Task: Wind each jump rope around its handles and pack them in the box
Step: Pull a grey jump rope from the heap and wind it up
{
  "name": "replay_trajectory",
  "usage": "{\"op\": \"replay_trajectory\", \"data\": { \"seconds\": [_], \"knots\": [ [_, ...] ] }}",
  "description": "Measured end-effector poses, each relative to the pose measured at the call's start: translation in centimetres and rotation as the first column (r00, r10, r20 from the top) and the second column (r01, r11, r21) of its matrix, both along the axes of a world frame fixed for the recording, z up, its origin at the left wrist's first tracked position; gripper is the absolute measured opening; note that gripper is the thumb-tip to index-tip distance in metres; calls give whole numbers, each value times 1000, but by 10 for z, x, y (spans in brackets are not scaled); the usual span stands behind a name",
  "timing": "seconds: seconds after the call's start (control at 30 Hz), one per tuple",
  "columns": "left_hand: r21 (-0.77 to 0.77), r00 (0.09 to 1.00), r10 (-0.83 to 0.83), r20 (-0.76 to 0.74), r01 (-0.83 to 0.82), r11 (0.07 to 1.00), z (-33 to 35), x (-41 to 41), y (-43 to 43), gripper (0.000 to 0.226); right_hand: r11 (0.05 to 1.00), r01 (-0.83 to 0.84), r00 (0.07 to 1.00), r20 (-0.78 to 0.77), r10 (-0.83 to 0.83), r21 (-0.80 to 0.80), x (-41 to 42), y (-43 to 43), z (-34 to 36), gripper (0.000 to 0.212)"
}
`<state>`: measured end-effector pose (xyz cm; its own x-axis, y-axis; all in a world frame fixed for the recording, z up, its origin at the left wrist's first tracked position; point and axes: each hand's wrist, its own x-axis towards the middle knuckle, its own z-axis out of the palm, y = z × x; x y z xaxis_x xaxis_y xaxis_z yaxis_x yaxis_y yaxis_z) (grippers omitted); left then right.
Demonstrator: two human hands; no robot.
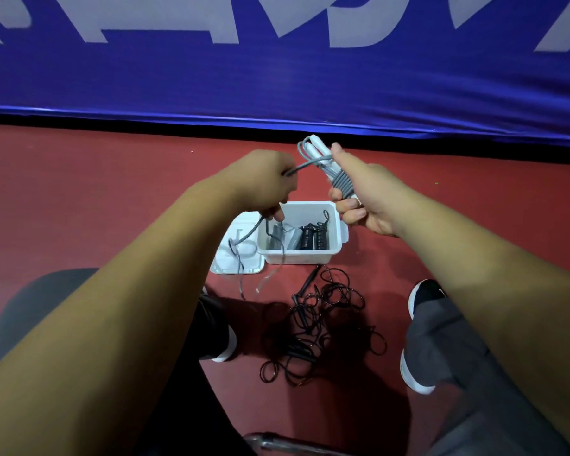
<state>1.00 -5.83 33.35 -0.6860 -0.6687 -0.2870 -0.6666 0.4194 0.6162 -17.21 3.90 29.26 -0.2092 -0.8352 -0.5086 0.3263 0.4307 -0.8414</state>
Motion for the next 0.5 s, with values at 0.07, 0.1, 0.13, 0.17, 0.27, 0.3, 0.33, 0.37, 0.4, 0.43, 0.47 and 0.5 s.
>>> {"op": "replay_trajectory", "data": {
  "seconds": [0.07,0.1,0.13,0.17,0.27,0.3,0.33,0.37,0.4,0.43,0.47,0.5],
  "knots": [
    [87,991,68,-119,-57,995,-1,-5,2,21,999,54,998,24,-54,3,-1,-1,0,48],
    [138,982,79,-173,-56,989,0,-7,3,24,997,76,996,41,-77,3,-2,-1,0,47],
    [188,973,76,-217,-34,982,0,-9,3,25,996,94,994,63,-94,3,-3,-2,0,46],
    [233,965,65,-254,-4,973,1,-9,4,22,995,105,991,88,-104,4,-5,-2,2,45],
    [312,936,58,-346,57,948,3,-10,3,14,993,119,984,135,-118,2,-9,-1,7,47],
    [318,930,53,-364,71,945,3,-10,3,17,993,117,983,140,-116,-2,-11,-1,9,49],
    [310,928,35,-370,88,947,2,-10,2,20,994,113,983,146,-111,-8,-13,-1,11,49],
    [290,931,4,-365,110,951,0,-10,1,22,994,109,982,156,-105,-14,-14,0,12,48],
    [261,938,-37,-346,134,956,-1,-9,0,23,994,103,981,167,-98,-21,-16,0,13,44],
    [224,946,-84,-312,159,961,-3,-9,0,22,995,98,980,179,-91,-28,-17,0,15,39],
    [184,955,-130,-266,182,966,-5,-8,-1,22,995,93,978,192,-84,-37,-17,1,16,34],
    [147,962,-169,-214,203,968,-6,-7,-1,22,995,89,976,205,-77,-47,-17,1,17,29]
  ]
}}
